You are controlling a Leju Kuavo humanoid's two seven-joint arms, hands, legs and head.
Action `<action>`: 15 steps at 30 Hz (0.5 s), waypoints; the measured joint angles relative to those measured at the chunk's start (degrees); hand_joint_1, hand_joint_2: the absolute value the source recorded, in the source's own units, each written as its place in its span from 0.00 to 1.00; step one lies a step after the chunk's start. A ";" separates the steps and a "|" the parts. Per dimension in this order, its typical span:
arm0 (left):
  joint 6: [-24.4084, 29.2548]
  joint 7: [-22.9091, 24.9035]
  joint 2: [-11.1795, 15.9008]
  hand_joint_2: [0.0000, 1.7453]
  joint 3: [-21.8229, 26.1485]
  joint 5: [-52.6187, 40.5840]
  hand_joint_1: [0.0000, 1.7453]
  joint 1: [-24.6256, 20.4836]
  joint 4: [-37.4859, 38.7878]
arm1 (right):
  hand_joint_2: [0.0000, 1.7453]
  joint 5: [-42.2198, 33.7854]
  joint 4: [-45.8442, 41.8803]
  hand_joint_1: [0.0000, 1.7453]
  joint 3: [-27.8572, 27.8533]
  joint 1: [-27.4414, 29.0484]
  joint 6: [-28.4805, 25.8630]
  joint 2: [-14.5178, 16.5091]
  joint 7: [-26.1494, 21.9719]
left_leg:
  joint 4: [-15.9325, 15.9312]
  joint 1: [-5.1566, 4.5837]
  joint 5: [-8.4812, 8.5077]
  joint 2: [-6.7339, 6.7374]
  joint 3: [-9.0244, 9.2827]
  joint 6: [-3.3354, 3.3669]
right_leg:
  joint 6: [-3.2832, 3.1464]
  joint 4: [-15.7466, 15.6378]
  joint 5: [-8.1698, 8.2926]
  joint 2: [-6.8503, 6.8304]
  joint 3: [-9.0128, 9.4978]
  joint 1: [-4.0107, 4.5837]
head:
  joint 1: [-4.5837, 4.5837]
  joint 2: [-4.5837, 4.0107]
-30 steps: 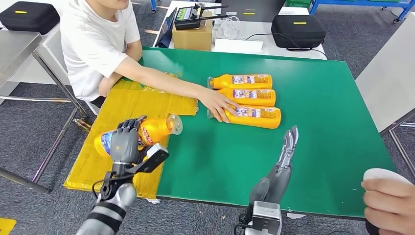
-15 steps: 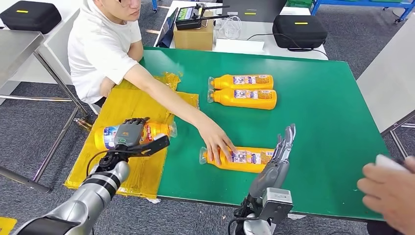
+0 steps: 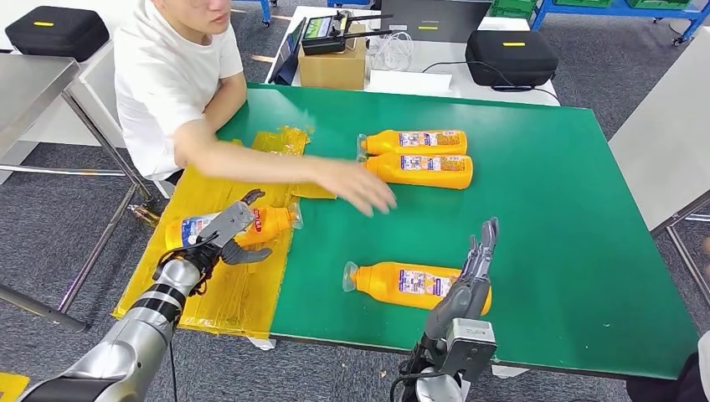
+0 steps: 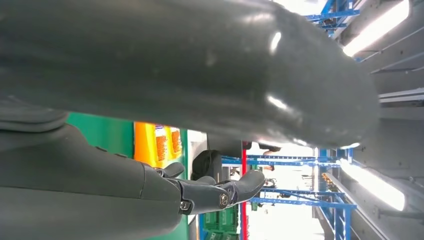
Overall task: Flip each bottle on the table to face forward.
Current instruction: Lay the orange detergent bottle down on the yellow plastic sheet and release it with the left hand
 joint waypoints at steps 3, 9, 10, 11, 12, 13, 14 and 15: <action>-0.15 -1.19 -0.13 1.00 0.01 6.29 0.00 1.84 -3.18 | 0.00 2.56 1.03 0.00 0.15 -0.31 -0.68 -0.21 0.00 | 0.00 0.01 0.00 0.02 -0.01 0.00 | 0.00 0.00 0.00 0.03 -0.06 0.01 | 0.00 0.00; 7.65 -5.93 -3.41 1.00 0.09 29.18 0.00 9.76 -18.06 | 1.00 34.25 10.44 0.00 -3.15 -1.36 -2.22 -0.47 1.06 | 0.01 0.01 -0.01 0.07 -0.26 0.00 | 0.00 -0.01 0.00 0.16 -0.34 0.02 | -0.02 0.00; 8.66 -5.84 -4.35 1.00 0.13 34.35 0.00 11.32 -21.62 | 1.00 40.25 12.07 0.00 -4.93 -1.40 -2.25 -0.40 1.72 | 0.01 0.00 -0.02 0.07 -0.32 0.01 | 0.00 -0.03 0.00 0.16 -0.37 0.01 | -0.01 0.00; 9.45 -5.54 -5.28 1.00 0.15 39.44 0.00 12.93 -25.23 | 1.00 45.62 13.56 0.00 -7.03 -1.42 -2.27 -0.31 2.48 | 0.01 0.00 -0.02 0.07 -0.37 0.01 | 0.00 -0.06 0.00 0.15 -0.39 0.01 | 0.00 0.00; 9.94 -5.21 -6.12 1.00 0.19 43.95 0.00 14.44 -28.66 | 1.00 50.06 14.69 0.00 -9.24 -1.42 -2.29 -0.20 3.19 | 0.01 -0.01 -0.03 0.07 -0.41 0.02 | 0.00 -0.08 0.00 0.15 -0.42 0.00 | 0.01 0.00; 10.41 -4.92 -6.86 1.00 0.21 47.47 0.00 15.93 -31.98 | 1.00 53.79 15.56 0.00 -11.54 -1.42 -2.32 -0.03 3.74 | 0.02 -0.01 -0.03 0.07 -0.45 0.03 | 0.00 -0.10 0.00 0.15 -0.45 0.00 | 0.01 0.00; 10.93 -4.79 -7.46 1.00 0.22 49.93 0.00 17.36 -35.03 | 1.00 56.99 16.21 0.00 -13.88 -1.43 -2.33 0.16 4.19 | 0.02 -0.01 -0.04 0.07 -0.47 0.03 | 0.00 -0.12 0.00 0.15 -0.48 0.00 | 0.01 0.00; 11.40 -4.80 -7.97 1.00 0.21 51.60 0.00 18.76 -37.98 | 1.00 59.76 16.61 0.00 -16.16 -1.42 -2.34 0.34 4.69 | 0.02 -0.02 -0.04 0.08 -0.48 0.03 | 0.00 -0.12 0.00 0.15 -0.50 0.00 | 0.01 0.00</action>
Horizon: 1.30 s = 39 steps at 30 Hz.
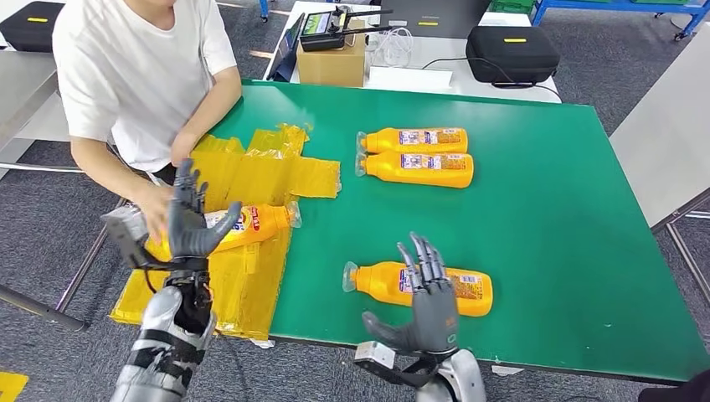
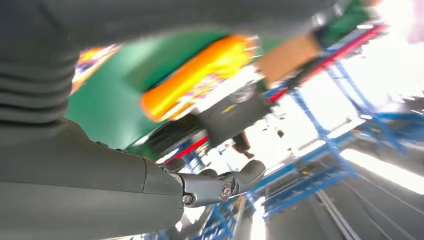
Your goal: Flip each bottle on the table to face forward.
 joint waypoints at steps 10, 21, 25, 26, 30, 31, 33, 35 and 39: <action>1.29 -2.06 -1.28 1.00 -0.19 2.18 0.00 9.46 -19.43 | 1.00 11.14 0.41 0.00 -8.44 1.05 -0.07 -0.43 12.14 | 0.00 0.04 -0.01 0.03 -0.05 -0.01 | 0.00 0.00 0.00 0.01 -0.11 0.03 | -0.02 0.00; 1.13 -2.06 -1.37 1.00 -0.18 2.23 0.00 10.94 -22.69 | 1.00 11.38 -0.01 0.00 -8.59 1.43 -0.09 -0.89 12.83 | 0.00 0.03 -0.01 0.04 -0.05 -0.01 | 0.00 0.00 0.00 0.01 -0.10 0.02 | -0.01 0.00; 0.06 -1.74 -1.87 1.00 -1.02 2.01 0.00 12.74 -26.44 | 1.00 10.57 1.37 0.00 -6.69 0.26 1.19 -2.88 20.52 | 0.00 0.02 0.00 0.03 -0.06 -0.01 | 0.00 0.00 0.00 0.01 -0.10 0.02 | -0.02 0.00; -0.10 -1.41 -2.08 1.00 -1.79 1.49 0.00 13.36 -27.83 | 1.00 9.69 3.38 0.00 -4.70 -1.28 2.88 -4.47 25.14 | 0.00 0.02 0.00 0.03 -0.06 -0.01 | 0.00 0.00 0.01 0.01 -0.10 0.02 | -0.02 0.00; -0.22 1.17 -2.45 1.00 -4.25 1.48 0.00 14.15 -29.69 | 1.00 8.20 10.19 0.00 1.33 -6.98 9.98 -8.96 34.71 | 0.00 0.02 0.01 0.03 -0.03 0.00 | 0.01 0.00 0.02 0.01 -0.08 0.02 | -0.03 0.00; -0.92 2.32 -2.54 1.00 -4.64 2.87 0.00 14.31 -29.79 | 1.00 8.18 10.95 0.00 2.04 -7.83 11.24 -9.52 35.84 | 0.00 0.02 0.01 0.04 -0.02 0.00 | 0.01 0.00 0.02 0.02 -0.08 0.02 | -0.03 0.00; -2.58 4.27 -2.70 1.00 -5.48 5.69 0.00 14.81 -30.05 | 1.00 7.90 12.20 0.00 3.18 -9.35 13.06 -10.51 37.39 | 0.01 0.02 0.01 0.04 0.00 0.00 | 0.01 0.00 0.02 0.02 -0.07 0.02 | -0.02 0.00; -3.69 5.28 -2.74 1.00 -6.28 7.07 0.00 15.26 -30.30 | 1.00 7.33 13.23 0.00 3.99 -10.57 13.89 -11.26 37.85 | 0.01 0.02 0.00 0.04 0.00 0.00 | 0.01 0.00 0.02 0.02 -0.07 0.02 | -0.02 0.00; -4.56 6.18 -2.74 1.00 -7.47 8.04 0.00 15.60 -30.48 | 1.00 6.69 14.75 0.00 5.08 -12.19 14.57 -12.18 37.83 | 0.01 0.02 0.00 0.04 0.02 0.00 | 0.01 -0.01 0.02 0.02 -0.04 0.02 | -0.02 0.00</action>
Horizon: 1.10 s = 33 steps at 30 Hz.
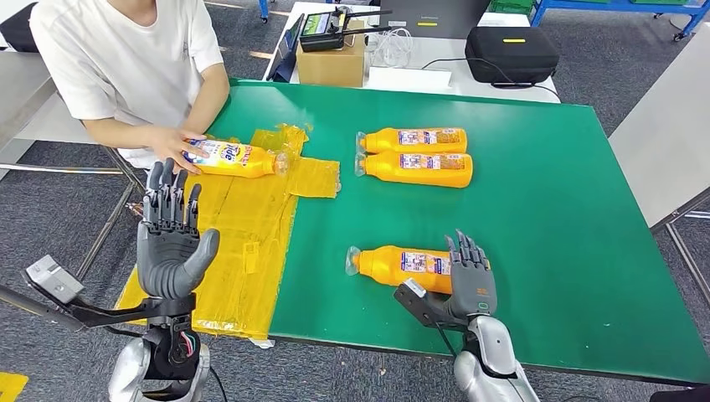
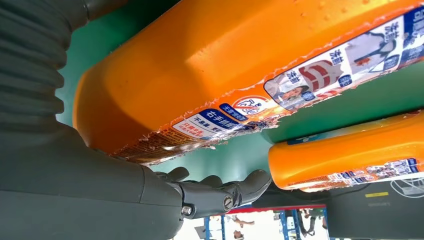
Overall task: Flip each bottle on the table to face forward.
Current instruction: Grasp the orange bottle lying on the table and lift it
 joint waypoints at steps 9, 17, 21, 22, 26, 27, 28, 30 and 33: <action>-1.20 3.08 0.10 1.00 -1.79 2.25 0.00 0.13 0.00 | 1.00 -0.26 3.05 0.83 2.58 -3.54 3.76 -1.23 1.50 | 0.00 0.00 0.00 0.04 0.25 0.00 | 0.00 0.00 0.00 0.02 0.21 0.00 | 0.01 0.00; -1.55 5.13 0.74 1.00 -3.26 2.01 0.00 0.12 0.03 | 1.00 -2.74 4.19 1.00 4.99 -6.58 10.73 -2.79 2.75 | 0.00 0.00 -0.03 0.18 0.65 -0.01 | 0.00 -0.03 0.00 0.06 0.54 0.00 | 0.00 0.00; -1.55 5.82 0.99 1.00 -3.59 1.92 0.00 0.10 0.09 | 1.00 -4.33 4.76 1.00 5.43 -7.31 11.99 -3.14 2.53 | 0.00 0.00 -0.03 0.18 0.75 -0.01 | 0.00 -0.04 0.00 0.06 0.64 0.01 | 0.01 0.00; -1.55 6.19 1.13 1.00 -3.75 1.87 0.00 0.04 0.17 | 1.00 -5.95 5.02 1.00 5.46 -7.61 13.12 -3.20 1.92 | 0.00 0.01 -0.03 0.20 0.80 -0.01 | 0.00 -0.04 0.00 0.10 0.65 0.01 | 0.00 0.00; -1.51 7.03 1.86 1.00 -4.79 2.51 0.00 -1.54 1.57 | 1.00 -18.64 7.45 1.00 4.70 -9.80 19.23 -4.06 -5.19 | -0.01 0.01 -0.11 0.50 1.11 -0.03 | -0.01 -0.06 0.01 0.43 0.78 0.02 | 0.02 0.00; -1.41 7.11 2.01 1.00 -5.08 2.84 0.00 -2.10 2.08 | 1.00 -21.48 8.28 1.00 4.34 -10.36 20.12 -4.27 -6.84 | -0.01 0.01 -0.14 0.58 1.19 -0.03 | -0.01 -0.07 0.01 0.52 0.84 0.02 | 0.02 0.00; -1.30 7.17 2.13 1.00 -5.35 3.16 0.00 -2.61 2.57 | 1.00 -23.78 9.13 1.00 4.01 -10.82 20.74 -4.43 -8.21 | -0.01 0.02 -0.17 0.66 1.30 -0.03 | -0.01 -0.07 0.01 0.62 0.91 0.03 | 0.02 0.00; -1.06 7.31 2.36 1.00 -5.87 3.79 0.00 -3.71 3.79 | 1.00 -27.89 10.94 1.00 3.23 -11.59 21.89 -4.61 -10.87 | -0.02 0.04 -0.25 0.79 1.55 -0.02 | -0.01 -0.08 0.01 0.76 0.96 0.06 | 0.02 0.00; 1.12 6.83 2.81 1.00 -6.86 2.32 0.00 -5.80 6.22 | 1.00 -35.77 13.17 1.00 1.61 -12.01 24.86 -4.57 -17.23 | -0.04 0.14 -0.51 0.87 1.91 -0.04 | 0.01 -0.10 -0.10 0.83 1.16 0.15 | 0.03 0.00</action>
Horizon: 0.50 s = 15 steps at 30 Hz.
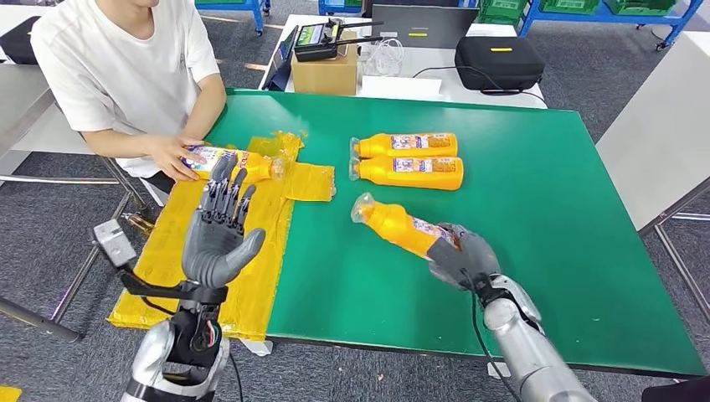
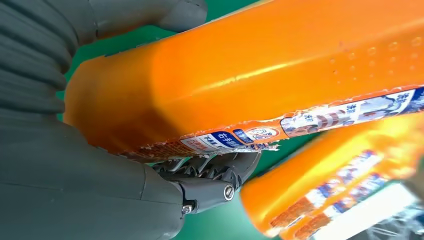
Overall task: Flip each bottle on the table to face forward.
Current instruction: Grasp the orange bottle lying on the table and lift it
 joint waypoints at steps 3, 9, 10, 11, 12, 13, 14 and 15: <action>7.34 -1.04 0.43 1.00 -1.43 -8.86 0.00 -1.69 3.47 | 1.00 -7.65 -1.43 1.00 -1.44 2.33 0.62 1.40 -7.41 | 0.00 0.06 0.02 -0.06 0.07 -0.03 | 0.05 0.02 -0.03 -0.01 0.43 0.05 | -0.02 0.00; 11.92 -1.67 0.54 1.00 -4.02 -15.79 0.00 -2.27 12.55 | 1.00 -14.88 -12.99 1.00 -2.43 10.37 -3.96 5.80 -10.00 | 0.01 0.07 0.11 -0.30 -0.60 -0.04 | 0.08 0.12 -0.05 -0.14 -0.11 0.05 | -0.04 0.00; 11.37 -0.93 0.53 1.00 -4.48 -15.64 0.00 -2.08 13.73 | 1.00 -16.89 -14.96 1.00 -2.60 11.52 -5.01 6.53 -11.10 | 0.02 0.07 0.11 -0.36 -0.73 -0.04 | 0.08 0.12 -0.06 -0.19 -0.20 0.04 | -0.04 0.00; 10.56 -0.21 0.52 1.00 -5.10 -15.65 0.00 -1.74 15.01 | 1.00 -19.31 -17.35 1.00 -2.76 12.71 -6.34 7.44 -12.18 | 0.02 0.06 0.11 -0.41 -0.87 -0.04 | 0.09 0.12 -0.06 -0.25 -0.30 0.02 | -0.04 0.00; 9.61 0.15 0.54 1.00 -5.90 -15.93 0.00 -1.31 16.32 | 1.00 -21.48 -19.95 1.00 -2.86 13.78 -7.81 8.35 -12.88 | 0.03 0.05 0.11 -0.44 -1.01 -0.04 | 0.09 0.12 -0.07 -0.28 -0.41 0.01 | -0.04 0.00; 8.55 0.24 0.59 1.00 -6.95 -16.44 0.00 -0.88 17.69 | 1.00 -22.94 -22.65 1.00 -2.78 14.59 -9.26 9.29 -13.08 | 0.03 0.04 0.11 -0.46 -1.13 -0.03 | 0.09 0.12 -0.07 -0.29 -0.53 0.00 | -0.04 0.00; 7.48 0.35 0.66 1.00 -8.12 -16.93 0.00 -0.53 18.87 | 1.00 -23.50 -24.96 1.00 -2.50 15.07 -10.46 10.02 -12.96 | 0.03 0.03 0.11 -0.45 -1.23 -0.03 | 0.09 0.11 -0.07 -0.29 -0.62 0.00 | -0.04 0.00; 6.42 0.53 0.74 1.00 -9.24 -17.22 0.00 -0.30 19.81 | 1.00 -23.33 -26.70 1.00 -2.07 15.32 -11.45 10.55 -12.89 | 0.03 0.03 0.10 -0.45 -1.29 -0.03 | 0.08 0.10 -0.08 -0.29 -0.68 -0.01 | -0.03 0.00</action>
